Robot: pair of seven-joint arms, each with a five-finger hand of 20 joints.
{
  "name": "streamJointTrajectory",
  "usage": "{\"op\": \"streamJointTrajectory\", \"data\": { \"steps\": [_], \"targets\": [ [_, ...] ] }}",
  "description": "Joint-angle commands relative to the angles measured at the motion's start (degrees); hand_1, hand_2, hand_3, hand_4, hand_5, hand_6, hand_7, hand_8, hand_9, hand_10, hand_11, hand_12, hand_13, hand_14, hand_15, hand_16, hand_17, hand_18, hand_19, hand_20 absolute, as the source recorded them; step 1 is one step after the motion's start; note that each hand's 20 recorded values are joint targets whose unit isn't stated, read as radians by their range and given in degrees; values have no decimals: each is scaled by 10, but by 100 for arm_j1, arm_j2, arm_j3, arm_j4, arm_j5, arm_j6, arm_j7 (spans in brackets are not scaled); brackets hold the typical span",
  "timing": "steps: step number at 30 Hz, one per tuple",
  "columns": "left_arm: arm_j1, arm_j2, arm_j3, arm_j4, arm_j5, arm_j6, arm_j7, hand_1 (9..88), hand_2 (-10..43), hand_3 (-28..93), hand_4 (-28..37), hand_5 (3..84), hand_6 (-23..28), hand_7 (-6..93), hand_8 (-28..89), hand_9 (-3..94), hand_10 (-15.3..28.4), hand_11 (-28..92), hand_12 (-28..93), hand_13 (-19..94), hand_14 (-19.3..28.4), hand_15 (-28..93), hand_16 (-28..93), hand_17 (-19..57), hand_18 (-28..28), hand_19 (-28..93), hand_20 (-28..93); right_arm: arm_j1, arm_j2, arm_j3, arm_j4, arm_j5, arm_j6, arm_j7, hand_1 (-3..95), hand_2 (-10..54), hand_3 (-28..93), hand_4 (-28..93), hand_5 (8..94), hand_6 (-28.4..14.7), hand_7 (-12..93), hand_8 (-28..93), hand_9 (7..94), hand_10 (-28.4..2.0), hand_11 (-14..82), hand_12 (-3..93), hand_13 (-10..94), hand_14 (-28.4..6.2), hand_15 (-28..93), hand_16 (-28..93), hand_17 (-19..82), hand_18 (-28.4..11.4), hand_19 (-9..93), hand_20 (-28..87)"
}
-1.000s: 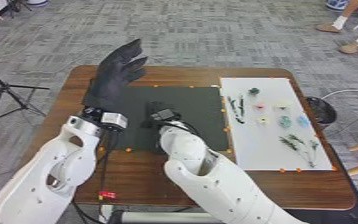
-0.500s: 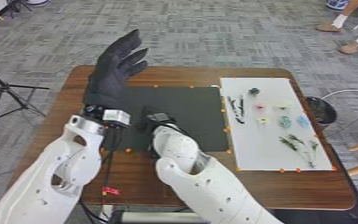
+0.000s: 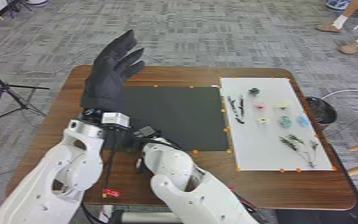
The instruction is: Arrange flowers
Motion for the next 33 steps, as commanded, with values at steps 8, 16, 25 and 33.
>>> {"op": "streamJointTrajectory", "data": {
  "steps": [8,16,25,33],
  "targets": [
    [-3,-142,18,-17,-17,-54,33,245,-74,600,-283,248,20,191,-98,209,97,109,211,183,132,153,78,-125,227,441,73,40,-76,35,271,-173,300,193,396,-95,858,-103,772,-5,483,278,819,-84,687,612,737,-109,898,437,343,-227,896,358],
    [7,-154,10,-18,-17,-64,63,245,-74,600,-283,248,20,190,-97,209,97,109,212,183,132,152,79,-125,228,441,73,-47,-17,-31,136,-142,243,59,401,-95,853,-112,774,-4,483,272,820,-85,685,610,737,-109,897,436,343,-226,895,357],
    [23,-188,10,-13,-13,-92,66,245,-73,598,-283,247,19,191,-97,208,97,109,212,183,132,152,80,-125,227,441,72,-68,-24,35,221,-246,146,169,418,-95,832,-157,778,4,460,246,818,-83,678,608,738,-108,893,437,342,-225,894,356],
    [-15,-214,15,27,-11,-130,33,245,-73,598,-283,247,19,190,-97,209,97,109,212,183,133,153,79,-125,228,441,73,-53,22,126,220,-208,-68,291,382,-95,802,-235,771,1,441,226,797,-88,664,612,724,-112,881,443,327,-226,887,355]
  ]
}}
